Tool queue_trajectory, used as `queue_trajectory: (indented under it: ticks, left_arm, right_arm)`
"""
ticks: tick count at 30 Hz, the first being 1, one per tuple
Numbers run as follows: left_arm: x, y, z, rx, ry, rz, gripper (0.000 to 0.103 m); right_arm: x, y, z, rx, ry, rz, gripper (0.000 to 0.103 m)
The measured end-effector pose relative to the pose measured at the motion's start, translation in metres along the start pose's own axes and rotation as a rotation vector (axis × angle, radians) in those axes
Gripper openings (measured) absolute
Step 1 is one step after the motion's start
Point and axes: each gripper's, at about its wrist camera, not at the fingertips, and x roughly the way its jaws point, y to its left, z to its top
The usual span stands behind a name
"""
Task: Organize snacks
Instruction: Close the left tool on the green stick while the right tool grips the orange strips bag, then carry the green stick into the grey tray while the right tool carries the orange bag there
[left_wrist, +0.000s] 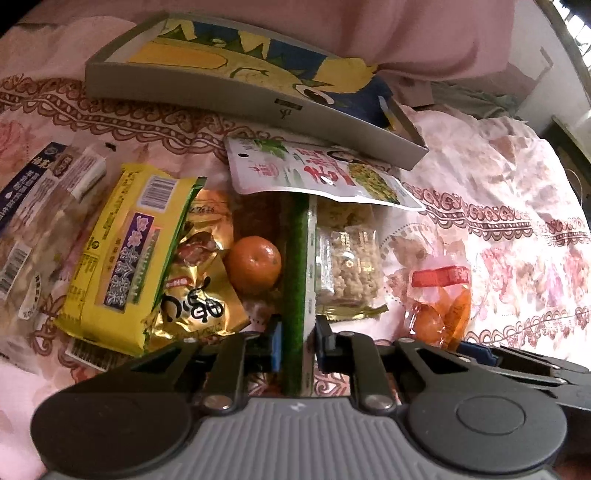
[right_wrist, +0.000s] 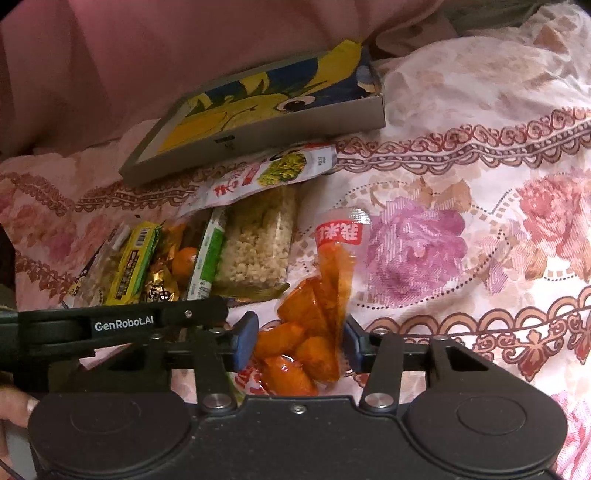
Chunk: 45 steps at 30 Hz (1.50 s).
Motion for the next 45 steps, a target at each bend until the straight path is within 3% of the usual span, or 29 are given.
queue_trajectory:
  ticks: [4, 12, 16, 19, 25, 35, 41, 45]
  left_arm:
    - [-0.008, 0.0, -0.002, -0.019, 0.023, -0.006, 0.018]
    - [-0.027, 0.022, -0.012, -0.175, 0.094, -0.112, 0.018]
    - [-0.04, 0.028, -0.02, -0.22, 0.112, -0.15, 0.018]
    - [-0.048, 0.029, -0.023, -0.253, 0.126, -0.195, 0.018]
    - [-0.058, 0.02, -0.025, -0.242, 0.113, -0.218, 0.018]
    - [-0.096, 0.009, 0.003, -0.182, -0.063, -0.202, 0.018]
    - [-0.11, -0.003, 0.053, -0.094, -0.197, -0.174, 0.018]
    - [-0.099, 0.004, 0.096, -0.105, -0.268, -0.164, 0.018]
  right_arm:
    - [-0.006, 0.003, 0.001, -0.014, -0.01, 0.006, 0.049]
    - [-0.027, 0.005, 0.002, -0.014, -0.064, 0.018, 0.048]
    - [-0.039, 0.004, 0.003, -0.009, -0.105, 0.031, 0.039]
    - [-0.047, 0.003, 0.004, -0.005, -0.134, 0.04, 0.039]
    - [-0.049, 0.001, 0.001, -0.002, -0.139, 0.045, 0.038]
    - [-0.061, -0.003, 0.027, 0.061, -0.286, 0.146, 0.038]
    - [-0.043, -0.011, 0.072, 0.164, -0.388, 0.197, 0.038]
    - [-0.019, -0.02, 0.105, 0.262, -0.447, 0.219, 0.038]
